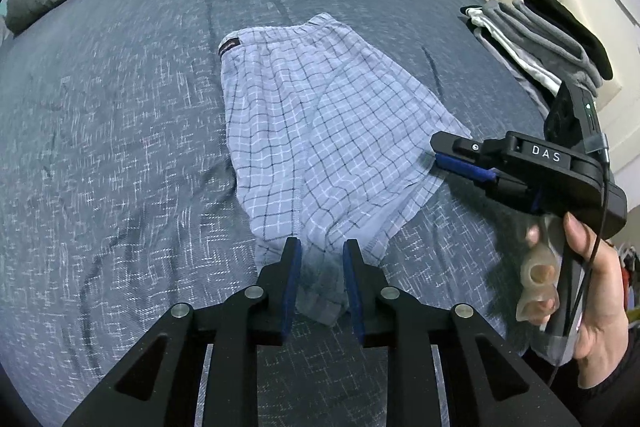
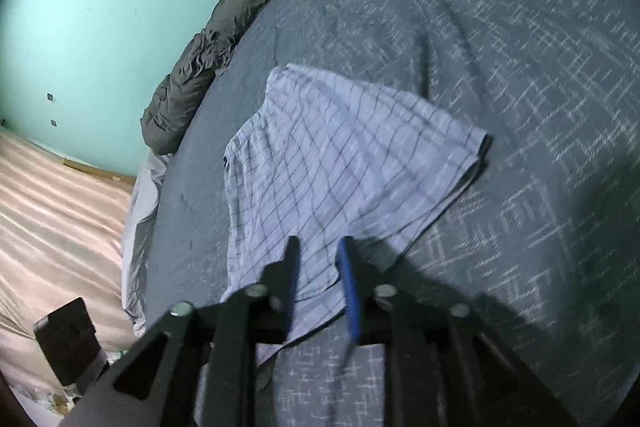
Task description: Fold clothes
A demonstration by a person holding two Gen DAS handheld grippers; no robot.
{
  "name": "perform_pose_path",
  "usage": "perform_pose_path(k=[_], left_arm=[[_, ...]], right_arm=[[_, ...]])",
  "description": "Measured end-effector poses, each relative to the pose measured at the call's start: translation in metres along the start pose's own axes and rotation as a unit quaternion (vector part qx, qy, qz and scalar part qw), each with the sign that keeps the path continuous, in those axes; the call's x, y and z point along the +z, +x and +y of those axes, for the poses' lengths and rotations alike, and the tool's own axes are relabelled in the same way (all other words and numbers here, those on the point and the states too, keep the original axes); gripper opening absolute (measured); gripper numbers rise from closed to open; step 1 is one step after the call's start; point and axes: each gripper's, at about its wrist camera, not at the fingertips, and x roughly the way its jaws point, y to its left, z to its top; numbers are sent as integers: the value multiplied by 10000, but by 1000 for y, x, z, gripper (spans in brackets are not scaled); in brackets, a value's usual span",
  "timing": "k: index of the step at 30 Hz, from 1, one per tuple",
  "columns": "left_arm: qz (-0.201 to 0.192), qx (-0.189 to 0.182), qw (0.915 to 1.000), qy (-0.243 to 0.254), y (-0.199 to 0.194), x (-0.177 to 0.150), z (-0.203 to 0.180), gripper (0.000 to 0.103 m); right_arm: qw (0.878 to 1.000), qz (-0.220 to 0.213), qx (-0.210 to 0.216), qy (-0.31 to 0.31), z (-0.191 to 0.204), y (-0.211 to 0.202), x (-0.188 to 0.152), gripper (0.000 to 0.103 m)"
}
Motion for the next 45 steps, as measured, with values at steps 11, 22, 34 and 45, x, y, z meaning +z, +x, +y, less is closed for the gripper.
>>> perform_pose_path(k=[11,22,34,45], left_arm=[[91,82,9997,193,4,-3,-1,24],[316,-118,9991,270,11,-5,4,0],[195,-71,9991,373,-5,0,2,0],[317,184,9983,458,19,-9,-9,9]], right_arm=[[9999,32,-69,-81,-5,5,-2,5],[9997,-213,134,-24,-6,-11,4,1],[9998,-202,-8,81,-15,-14,7,1],[9999,-118,8,76,-18,-7,6,1]])
